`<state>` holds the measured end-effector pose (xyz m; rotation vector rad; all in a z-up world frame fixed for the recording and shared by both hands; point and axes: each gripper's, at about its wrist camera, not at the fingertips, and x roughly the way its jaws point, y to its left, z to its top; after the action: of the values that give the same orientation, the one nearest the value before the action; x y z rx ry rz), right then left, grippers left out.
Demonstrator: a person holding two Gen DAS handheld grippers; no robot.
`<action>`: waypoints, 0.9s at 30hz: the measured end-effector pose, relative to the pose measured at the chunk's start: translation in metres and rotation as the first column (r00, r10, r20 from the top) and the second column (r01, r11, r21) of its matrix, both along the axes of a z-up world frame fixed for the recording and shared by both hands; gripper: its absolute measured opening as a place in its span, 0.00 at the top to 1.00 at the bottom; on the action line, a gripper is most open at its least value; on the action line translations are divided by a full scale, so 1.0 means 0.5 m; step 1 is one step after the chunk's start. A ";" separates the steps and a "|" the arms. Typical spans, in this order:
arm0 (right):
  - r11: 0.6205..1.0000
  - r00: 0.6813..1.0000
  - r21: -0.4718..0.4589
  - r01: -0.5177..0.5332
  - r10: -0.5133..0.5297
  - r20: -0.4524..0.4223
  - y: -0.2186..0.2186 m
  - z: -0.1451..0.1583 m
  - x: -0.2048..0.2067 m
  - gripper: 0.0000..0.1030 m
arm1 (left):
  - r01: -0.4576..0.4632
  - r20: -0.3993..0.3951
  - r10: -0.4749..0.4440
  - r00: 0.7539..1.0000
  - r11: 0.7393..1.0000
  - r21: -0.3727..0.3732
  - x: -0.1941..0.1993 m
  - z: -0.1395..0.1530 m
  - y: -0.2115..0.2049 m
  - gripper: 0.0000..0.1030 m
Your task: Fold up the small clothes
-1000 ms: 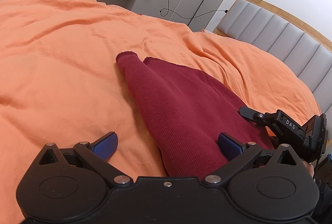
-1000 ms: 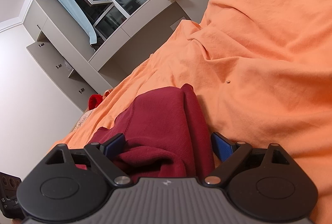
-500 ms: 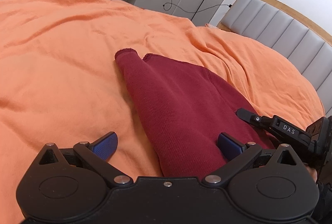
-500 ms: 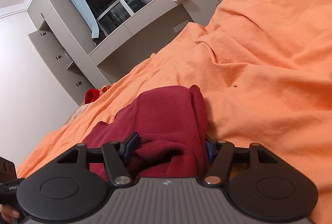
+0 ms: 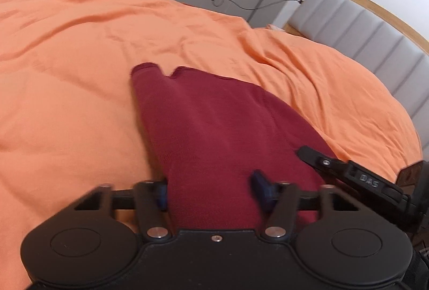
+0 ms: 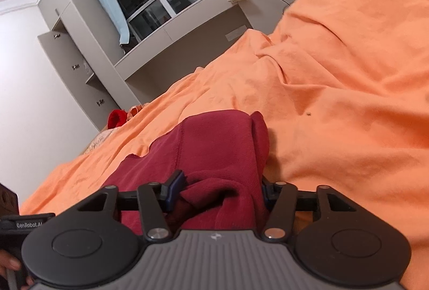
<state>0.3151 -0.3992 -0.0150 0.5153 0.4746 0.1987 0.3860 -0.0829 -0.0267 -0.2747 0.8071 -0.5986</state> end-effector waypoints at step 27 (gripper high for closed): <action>0.987 0.944 -0.156 -0.026 0.076 0.320 0.172 0.131 0.000 0.72 | -0.150 0.514 0.021 0.858 0.966 0.211 -0.099 0.140 0.025 0.82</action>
<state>0.3150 -0.3135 0.0506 0.3136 0.1777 0.2900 0.3366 -0.0706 0.0435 0.0786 0.3441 -0.4493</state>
